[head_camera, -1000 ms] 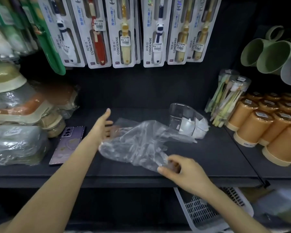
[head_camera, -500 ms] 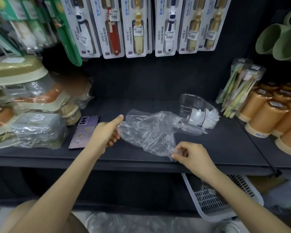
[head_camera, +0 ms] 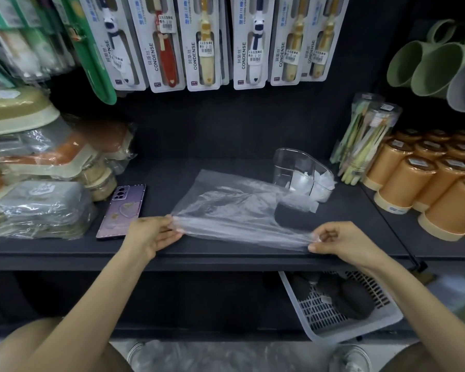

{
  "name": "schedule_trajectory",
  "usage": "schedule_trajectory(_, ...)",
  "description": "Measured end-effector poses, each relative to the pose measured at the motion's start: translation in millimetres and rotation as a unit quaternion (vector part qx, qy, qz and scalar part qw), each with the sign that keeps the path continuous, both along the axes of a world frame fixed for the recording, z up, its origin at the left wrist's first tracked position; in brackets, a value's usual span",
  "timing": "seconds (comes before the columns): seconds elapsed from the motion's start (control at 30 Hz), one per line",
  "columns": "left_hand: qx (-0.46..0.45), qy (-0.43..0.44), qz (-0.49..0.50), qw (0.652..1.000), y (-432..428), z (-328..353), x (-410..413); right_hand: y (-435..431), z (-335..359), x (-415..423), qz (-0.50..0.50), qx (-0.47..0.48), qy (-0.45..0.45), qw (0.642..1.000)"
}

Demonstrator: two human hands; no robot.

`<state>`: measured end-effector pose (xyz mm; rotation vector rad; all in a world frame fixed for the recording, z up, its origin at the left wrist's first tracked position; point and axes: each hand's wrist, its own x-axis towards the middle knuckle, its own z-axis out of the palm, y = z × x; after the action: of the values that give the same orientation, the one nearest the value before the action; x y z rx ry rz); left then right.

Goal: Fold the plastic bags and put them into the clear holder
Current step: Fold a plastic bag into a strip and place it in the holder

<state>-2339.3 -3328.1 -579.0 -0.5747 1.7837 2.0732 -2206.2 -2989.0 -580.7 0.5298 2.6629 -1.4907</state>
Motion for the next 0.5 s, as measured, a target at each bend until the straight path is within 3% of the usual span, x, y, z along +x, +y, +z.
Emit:
schedule_trajectory(0.1, -0.004, 0.0, -0.006, 1.0, 2, -7, 6, 4, 10, 2, 0.03, -0.031, -0.026, 0.999)
schedule_trajectory(0.2, -0.006, 0.0, -0.018, 1.0, 3, -8, 9, -1, 10, 1, -0.01, -0.053, -0.004, 0.999)
schedule_trajectory(0.37, -0.047, 0.03, -0.03, 0.998, 4, -5, 15, -12, -5, -3, -0.001, 0.08, -0.012, 0.997)
schedule_trajectory(0.5, -0.067, 0.047, -0.058, 0.995, 3, -3, 21, -24, 7, -22, -0.036, 0.193, 0.118, 0.973)
